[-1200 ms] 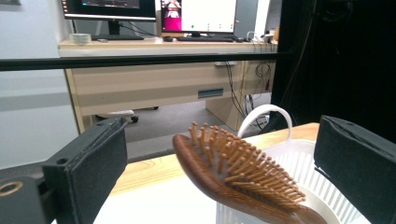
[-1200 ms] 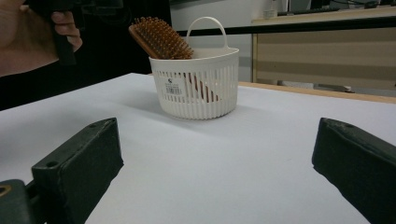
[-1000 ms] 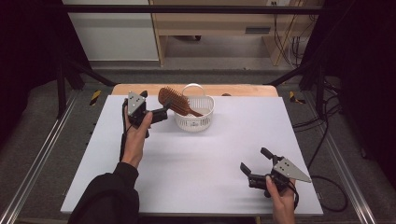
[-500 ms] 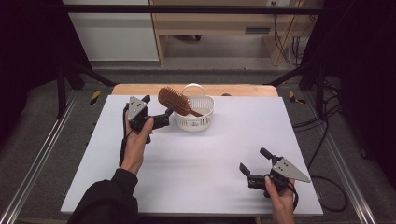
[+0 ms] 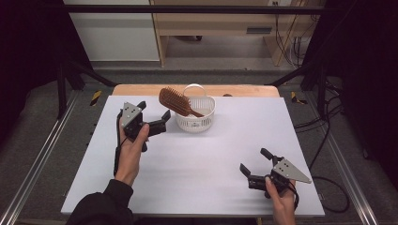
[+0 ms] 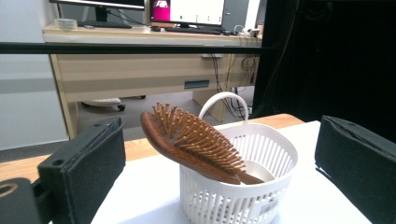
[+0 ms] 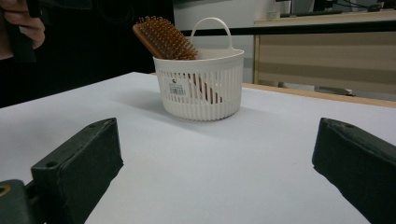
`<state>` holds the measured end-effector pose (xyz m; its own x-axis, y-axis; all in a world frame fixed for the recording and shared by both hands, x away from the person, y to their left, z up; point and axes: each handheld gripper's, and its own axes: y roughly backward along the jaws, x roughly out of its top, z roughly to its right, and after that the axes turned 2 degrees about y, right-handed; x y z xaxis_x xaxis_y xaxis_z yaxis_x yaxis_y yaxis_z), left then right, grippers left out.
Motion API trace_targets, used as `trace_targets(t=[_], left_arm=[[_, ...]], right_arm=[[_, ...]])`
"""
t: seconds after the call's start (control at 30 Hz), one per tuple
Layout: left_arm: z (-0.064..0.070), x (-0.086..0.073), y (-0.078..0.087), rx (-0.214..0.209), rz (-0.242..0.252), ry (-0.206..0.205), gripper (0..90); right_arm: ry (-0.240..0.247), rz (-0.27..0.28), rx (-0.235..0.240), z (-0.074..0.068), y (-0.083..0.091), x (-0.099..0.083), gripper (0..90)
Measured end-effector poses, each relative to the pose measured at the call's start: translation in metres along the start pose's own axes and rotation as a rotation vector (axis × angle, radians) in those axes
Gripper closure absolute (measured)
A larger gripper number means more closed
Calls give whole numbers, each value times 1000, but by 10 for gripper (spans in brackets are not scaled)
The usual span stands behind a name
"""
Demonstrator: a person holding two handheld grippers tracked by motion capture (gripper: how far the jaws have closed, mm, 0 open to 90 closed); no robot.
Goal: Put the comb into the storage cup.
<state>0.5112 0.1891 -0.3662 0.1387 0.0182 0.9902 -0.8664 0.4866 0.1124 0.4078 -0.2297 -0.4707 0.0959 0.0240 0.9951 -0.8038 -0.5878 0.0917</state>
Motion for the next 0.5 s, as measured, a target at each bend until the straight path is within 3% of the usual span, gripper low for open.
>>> trace_targets(t=[0.07, 0.37, 0.5], left_arm=[[0, 2, 4, -7, -3, -23, 17], [-6, 13, 24, -21, 12, -9, 15], [-8, 18, 34, -22, 16, -23, 14]], right_arm=[[2, -4, 4, -1, 0, 0, 16], [-1, -20, 24, -3, -1, -1, 17], [3, -23, 20, -3, -1, -1, 17]])
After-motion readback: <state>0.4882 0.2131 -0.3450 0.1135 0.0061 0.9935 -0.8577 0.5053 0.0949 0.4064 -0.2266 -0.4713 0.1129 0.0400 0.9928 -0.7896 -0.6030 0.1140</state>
